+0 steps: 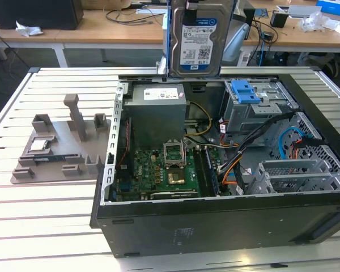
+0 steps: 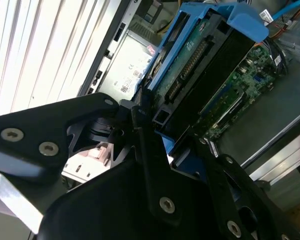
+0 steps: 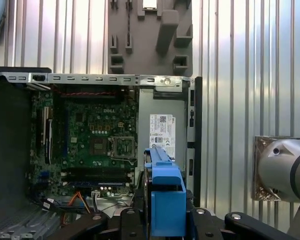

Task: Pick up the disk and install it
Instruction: 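Pick up the disk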

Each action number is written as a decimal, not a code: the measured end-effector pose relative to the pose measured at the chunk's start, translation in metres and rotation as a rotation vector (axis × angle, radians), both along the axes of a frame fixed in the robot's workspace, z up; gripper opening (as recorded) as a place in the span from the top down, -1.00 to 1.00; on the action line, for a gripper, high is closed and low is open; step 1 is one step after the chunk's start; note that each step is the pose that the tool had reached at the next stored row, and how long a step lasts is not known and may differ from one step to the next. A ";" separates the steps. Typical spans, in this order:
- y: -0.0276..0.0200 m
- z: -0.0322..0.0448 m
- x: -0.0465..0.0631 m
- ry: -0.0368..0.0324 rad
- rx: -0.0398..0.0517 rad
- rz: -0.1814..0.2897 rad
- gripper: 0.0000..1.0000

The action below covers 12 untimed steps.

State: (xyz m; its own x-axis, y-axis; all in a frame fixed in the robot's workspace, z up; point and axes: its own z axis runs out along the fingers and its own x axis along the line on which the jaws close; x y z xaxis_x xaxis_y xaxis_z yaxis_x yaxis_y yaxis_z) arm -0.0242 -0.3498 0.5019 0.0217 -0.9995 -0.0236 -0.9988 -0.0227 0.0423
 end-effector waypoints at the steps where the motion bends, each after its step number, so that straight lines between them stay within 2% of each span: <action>1: -0.0004 0.0000 0.001 0.0000 0.0000 0.000 0.27; 9: -0.0034 0.0000 0.011 0.0001 -0.0001 0.000 0.27; 12: -0.0042 0.0000 0.023 0.0004 0.0000 0.000 0.27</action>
State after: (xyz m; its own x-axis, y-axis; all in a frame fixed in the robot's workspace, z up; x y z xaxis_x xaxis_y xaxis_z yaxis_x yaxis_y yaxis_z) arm -0.0016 -0.3540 0.5019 0.0217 -0.9995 -0.0236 -0.9988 -0.0227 0.0427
